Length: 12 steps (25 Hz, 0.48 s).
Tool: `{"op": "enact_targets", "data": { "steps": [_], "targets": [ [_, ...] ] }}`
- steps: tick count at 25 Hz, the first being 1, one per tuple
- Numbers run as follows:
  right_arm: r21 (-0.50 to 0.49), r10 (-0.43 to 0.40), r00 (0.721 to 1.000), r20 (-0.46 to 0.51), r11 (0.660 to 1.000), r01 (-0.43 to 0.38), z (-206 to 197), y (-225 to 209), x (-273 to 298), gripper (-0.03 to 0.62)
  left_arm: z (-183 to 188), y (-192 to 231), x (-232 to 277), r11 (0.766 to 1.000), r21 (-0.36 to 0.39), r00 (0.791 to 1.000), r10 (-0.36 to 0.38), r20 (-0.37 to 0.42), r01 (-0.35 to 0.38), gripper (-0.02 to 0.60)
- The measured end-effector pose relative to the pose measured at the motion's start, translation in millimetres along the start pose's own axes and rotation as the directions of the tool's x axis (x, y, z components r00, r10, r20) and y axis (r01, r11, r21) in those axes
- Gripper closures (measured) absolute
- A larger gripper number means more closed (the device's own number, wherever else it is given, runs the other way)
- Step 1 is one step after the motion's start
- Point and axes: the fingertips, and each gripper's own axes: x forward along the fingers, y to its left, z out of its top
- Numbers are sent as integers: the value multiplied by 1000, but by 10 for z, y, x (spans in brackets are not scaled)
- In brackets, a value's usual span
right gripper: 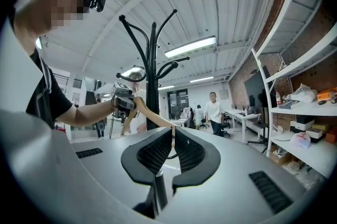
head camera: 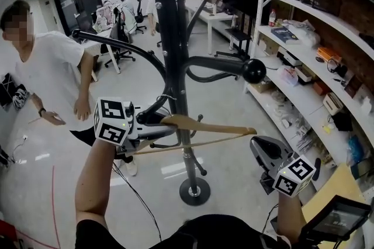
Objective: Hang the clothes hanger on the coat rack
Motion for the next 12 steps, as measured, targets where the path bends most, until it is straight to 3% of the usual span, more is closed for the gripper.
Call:
{"op": "enact_targets", "data": {
  "steps": [12],
  "targets": [
    [0, 31, 1000, -8, 1000, -31, 17, 13, 91, 586, -1, 31, -47, 999, 39, 1000, -24, 20, 23, 531]
  ]
}}
